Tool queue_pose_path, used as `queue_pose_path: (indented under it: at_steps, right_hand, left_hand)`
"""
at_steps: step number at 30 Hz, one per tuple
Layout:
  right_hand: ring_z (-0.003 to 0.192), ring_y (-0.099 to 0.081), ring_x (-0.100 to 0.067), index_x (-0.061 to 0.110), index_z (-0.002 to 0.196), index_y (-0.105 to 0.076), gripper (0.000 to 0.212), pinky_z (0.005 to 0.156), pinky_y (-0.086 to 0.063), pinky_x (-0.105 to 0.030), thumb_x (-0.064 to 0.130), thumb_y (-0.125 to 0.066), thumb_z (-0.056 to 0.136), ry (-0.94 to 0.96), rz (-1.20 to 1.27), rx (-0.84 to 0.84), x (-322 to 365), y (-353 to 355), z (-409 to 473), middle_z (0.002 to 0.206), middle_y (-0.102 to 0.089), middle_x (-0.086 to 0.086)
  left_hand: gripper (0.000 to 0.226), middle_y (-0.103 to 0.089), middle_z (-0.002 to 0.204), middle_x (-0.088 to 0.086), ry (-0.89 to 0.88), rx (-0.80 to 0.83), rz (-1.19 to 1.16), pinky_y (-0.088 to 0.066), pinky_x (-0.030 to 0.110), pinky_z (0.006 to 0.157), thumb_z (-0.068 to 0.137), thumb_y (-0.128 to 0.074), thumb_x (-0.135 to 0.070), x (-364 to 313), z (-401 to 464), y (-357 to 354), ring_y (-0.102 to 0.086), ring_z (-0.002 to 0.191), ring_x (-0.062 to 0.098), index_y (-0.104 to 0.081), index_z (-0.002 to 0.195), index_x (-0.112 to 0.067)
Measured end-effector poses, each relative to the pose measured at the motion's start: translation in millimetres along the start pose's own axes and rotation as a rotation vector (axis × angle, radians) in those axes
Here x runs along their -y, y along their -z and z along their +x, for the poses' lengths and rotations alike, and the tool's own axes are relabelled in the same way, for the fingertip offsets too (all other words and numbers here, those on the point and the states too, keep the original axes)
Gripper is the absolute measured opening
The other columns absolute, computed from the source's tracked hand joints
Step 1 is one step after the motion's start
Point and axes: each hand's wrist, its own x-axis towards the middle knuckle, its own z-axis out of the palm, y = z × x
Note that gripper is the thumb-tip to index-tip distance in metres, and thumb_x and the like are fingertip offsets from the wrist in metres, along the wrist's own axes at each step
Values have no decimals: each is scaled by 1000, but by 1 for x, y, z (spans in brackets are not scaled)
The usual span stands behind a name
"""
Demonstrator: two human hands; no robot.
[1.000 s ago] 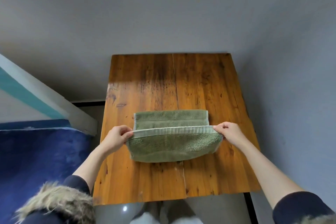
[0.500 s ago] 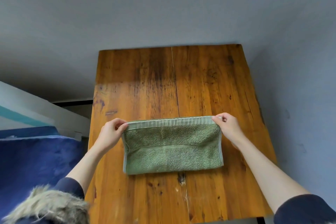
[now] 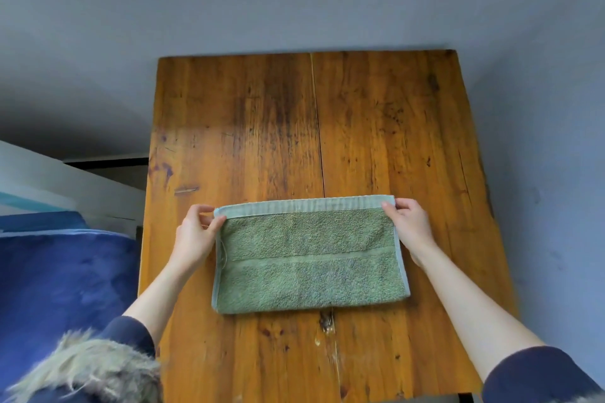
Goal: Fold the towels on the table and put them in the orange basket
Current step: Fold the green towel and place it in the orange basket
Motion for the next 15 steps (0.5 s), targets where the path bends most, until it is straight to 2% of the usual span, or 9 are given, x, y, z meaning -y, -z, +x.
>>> queue_pose_path:
  at_steps: [3, 6, 7, 11, 15]
  right_hand:
    - [93, -56, -19, 7, 116, -53, 37, 83, -45, -33, 34, -56, 92, -19, -32, -82, -13, -3, -17, 97, -59, -2]
    - [73, -55, -17, 9, 102, -56, 30, 62, -40, -29, 37, -53, 93, -40, -86, -109, -35, -6, -42, 80, -60, -2]
    - [68, -53, -16, 9, 97, -57, 30, 60, -38, -29, 38, -52, 93, -51, -100, -110, -42, -6, -51, 74, -59, -1]
    - [73, -55, -20, 10, 84, -60, 29, 71, -43, -35, 37, -52, 93, -119, -117, -98, -63, -2, -77, 71, -59, 1]
    - [80, -58, -23, 9, 85, -64, 30, 73, -42, -35, 35, -52, 93, -158, -110, -82, -68, 1, -85, 74, -61, 0]
  left_hand:
    - [34, -59, 80, -4, 71, -65, -58, -44, 38, 83, 88, -63, -27, 13, -19, -10, -56, 88, 21, -50, 115, -10]
    - [26, -55, 74, -12, 136, -123, -88, -37, 32, 74, 88, -62, -29, 32, -45, -21, -54, 83, 20, -52, 106, -13]
    - [23, -55, 74, -12, 150, -136, -88, -36, 32, 73, 88, -62, -30, 39, -54, -23, -55, 82, 20, -53, 102, -15]
    - [18, -59, 77, -8, 145, -110, -83, -38, 33, 69, 88, -61, -34, 57, -78, -27, -57, 80, 18, -56, 94, -18]
    - [17, -61, 77, -3, 128, -84, -48, -38, 33, 66, 88, -61, -34, 61, -89, -25, -58, 78, 20, -57, 92, -18]
